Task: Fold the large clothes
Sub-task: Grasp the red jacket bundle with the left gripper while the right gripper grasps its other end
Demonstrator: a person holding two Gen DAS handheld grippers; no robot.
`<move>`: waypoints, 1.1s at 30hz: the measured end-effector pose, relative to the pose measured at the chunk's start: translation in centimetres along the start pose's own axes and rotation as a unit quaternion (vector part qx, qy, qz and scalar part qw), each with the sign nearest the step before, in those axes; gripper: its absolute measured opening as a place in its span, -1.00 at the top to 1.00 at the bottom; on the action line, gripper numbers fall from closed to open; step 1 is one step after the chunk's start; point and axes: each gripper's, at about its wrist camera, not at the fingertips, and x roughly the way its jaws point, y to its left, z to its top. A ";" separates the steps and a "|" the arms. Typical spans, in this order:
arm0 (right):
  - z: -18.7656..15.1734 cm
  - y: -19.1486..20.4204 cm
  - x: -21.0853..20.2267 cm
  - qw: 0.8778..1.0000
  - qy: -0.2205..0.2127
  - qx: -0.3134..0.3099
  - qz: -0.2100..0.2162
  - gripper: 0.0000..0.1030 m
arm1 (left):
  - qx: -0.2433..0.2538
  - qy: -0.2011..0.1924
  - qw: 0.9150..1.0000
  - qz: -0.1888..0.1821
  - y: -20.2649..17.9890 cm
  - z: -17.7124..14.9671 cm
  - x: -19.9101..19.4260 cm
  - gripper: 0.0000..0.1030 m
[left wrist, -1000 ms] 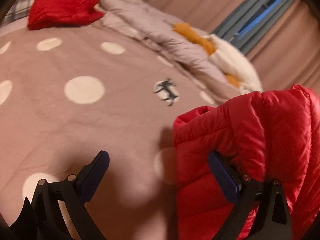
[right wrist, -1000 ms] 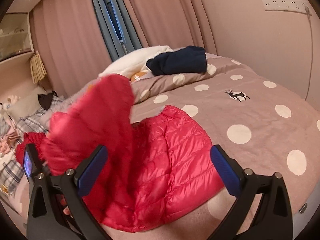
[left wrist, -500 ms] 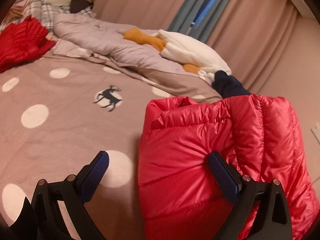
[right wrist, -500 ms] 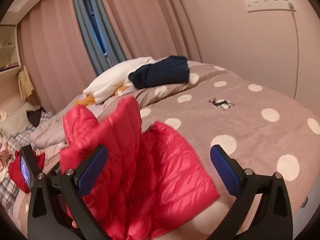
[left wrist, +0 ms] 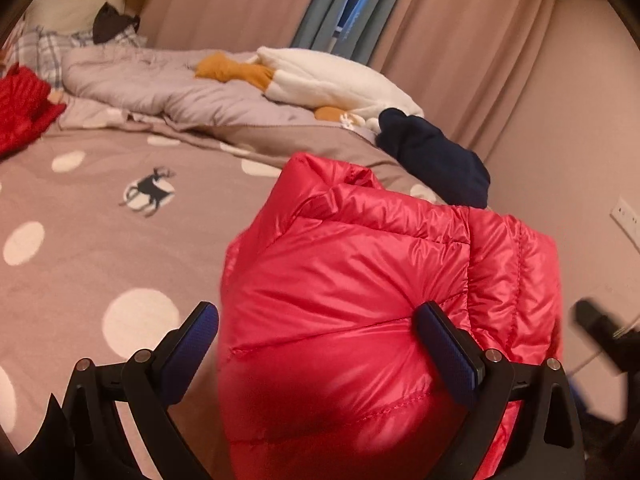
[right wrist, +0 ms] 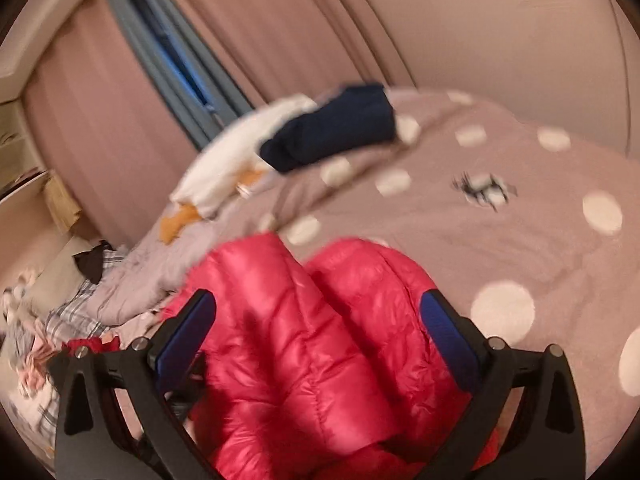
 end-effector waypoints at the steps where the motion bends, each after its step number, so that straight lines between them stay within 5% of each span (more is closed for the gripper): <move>1: -0.2 -0.6 0.8 1.000 0.014 0.011 0.005 -0.97 | -0.002 0.001 1.000 -0.002 0.0 -0.1 0.2 -0.92; 7: -1.5 -2.0 3.1 0.999 0.021 0.012 -0.026 -0.97 | -0.020 0.007 1.000 -0.008 0.2 -0.6 1.3 -0.96; 25: -4.3 -6.2 8.9 0.998 0.045 -0.006 -0.047 -0.99 | 0.068 -0.060 0.992 0.088 -2.9 -3.4 3.4 -1.00; 33: -4.7 -7.0 10.1 0.997 0.071 0.010 -0.018 -0.99 | 0.072 -0.062 0.991 0.095 -2.7 -3.5 3.5 -1.00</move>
